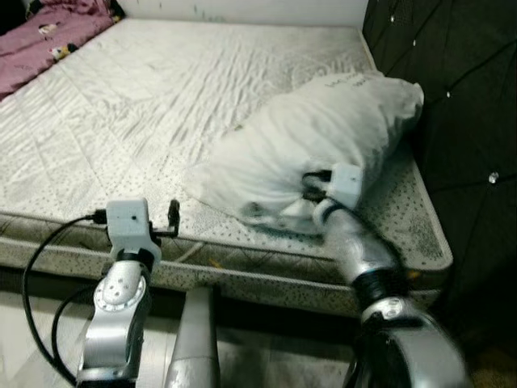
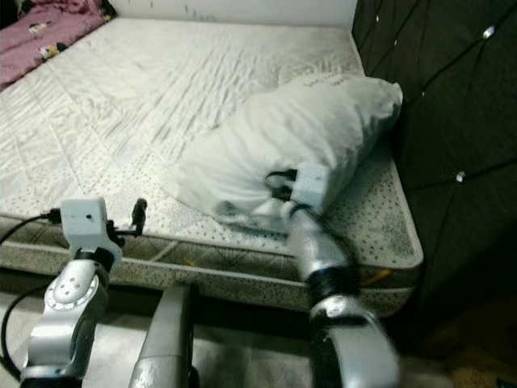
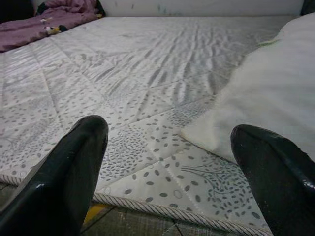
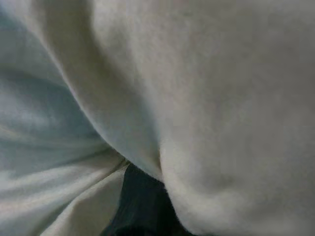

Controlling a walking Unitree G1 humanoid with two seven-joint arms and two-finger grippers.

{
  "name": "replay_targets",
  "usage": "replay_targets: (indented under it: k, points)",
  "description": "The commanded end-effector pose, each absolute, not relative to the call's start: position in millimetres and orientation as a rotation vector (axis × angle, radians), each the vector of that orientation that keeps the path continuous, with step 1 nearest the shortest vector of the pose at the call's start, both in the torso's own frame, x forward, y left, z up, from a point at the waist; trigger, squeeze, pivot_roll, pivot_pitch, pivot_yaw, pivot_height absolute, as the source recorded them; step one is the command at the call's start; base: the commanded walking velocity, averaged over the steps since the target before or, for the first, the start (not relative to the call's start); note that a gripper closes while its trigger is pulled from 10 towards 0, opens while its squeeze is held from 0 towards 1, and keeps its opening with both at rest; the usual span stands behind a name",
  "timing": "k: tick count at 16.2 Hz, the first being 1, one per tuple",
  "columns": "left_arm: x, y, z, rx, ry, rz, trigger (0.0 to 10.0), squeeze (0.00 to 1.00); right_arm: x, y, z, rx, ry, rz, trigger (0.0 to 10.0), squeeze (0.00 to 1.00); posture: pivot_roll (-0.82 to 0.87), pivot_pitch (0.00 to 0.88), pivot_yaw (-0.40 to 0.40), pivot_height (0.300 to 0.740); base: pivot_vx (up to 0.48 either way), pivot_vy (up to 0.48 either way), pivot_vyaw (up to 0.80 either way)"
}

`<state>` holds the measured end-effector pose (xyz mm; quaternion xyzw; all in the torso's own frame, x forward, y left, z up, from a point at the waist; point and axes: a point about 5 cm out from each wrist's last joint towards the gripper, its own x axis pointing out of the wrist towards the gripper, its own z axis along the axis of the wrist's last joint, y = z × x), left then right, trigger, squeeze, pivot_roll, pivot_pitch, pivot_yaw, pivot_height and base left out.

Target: Clean up the room

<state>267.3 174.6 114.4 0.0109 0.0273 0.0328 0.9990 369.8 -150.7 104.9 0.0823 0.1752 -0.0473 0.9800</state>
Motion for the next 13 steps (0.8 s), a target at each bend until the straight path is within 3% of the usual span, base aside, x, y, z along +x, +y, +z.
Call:
replay_targets:
  k: [1, 3, 7, 10, 13]
  points:
    - [269.0, 175.6, 114.0, 0.029, 0.05, 0.077, 10.0, 0.0, 380.6, -212.6, 144.1, 0.162, 0.187, -0.293, 0.0, 0.0, 0.07, 0.0, 0.013, 0.497, 0.0, 0.0, 0.0]
    - [276.2, 174.4, 118.9, 0.02, 0.034, 0.083, 10.0, 0.0, 381.8, -270.7, 181.0, 0.164, 0.079, -0.462, 0.0, 0.0, 0.07, 0.0, 0.01, 0.497, 0.0, 0.0, 0.0]
    - [276.2, 176.4, 113.3, 0.029, 0.047, 0.086, 10.0, 0.0, 369.3, -315.0, 211.8, 0.063, -0.048, -0.591, 0.0, 0.0, 0.05, 0.0, 0.011, 0.497, 0.0, 0.0, 0.0]
    - [272.5, 174.7, 110.9, 0.026, 0.053, 0.084, 10.0, 0.0, 361.7, -309.6, 213.3, -0.069, -0.098, -0.537, 0.0, 0.0, 0.05, 0.0, 0.008, 0.497, 0.0, 0.0, 0.0]
    - [270.2, 179.3, 109.0, 0.04, 0.064, 0.085, 10.0, 0.0, 327.0, -273.7, 156.5, -0.088, -0.016, -0.432, 0.0, 0.0, 0.05, 0.0, 0.01, 0.497, 0.0, 0.0, 0.0]
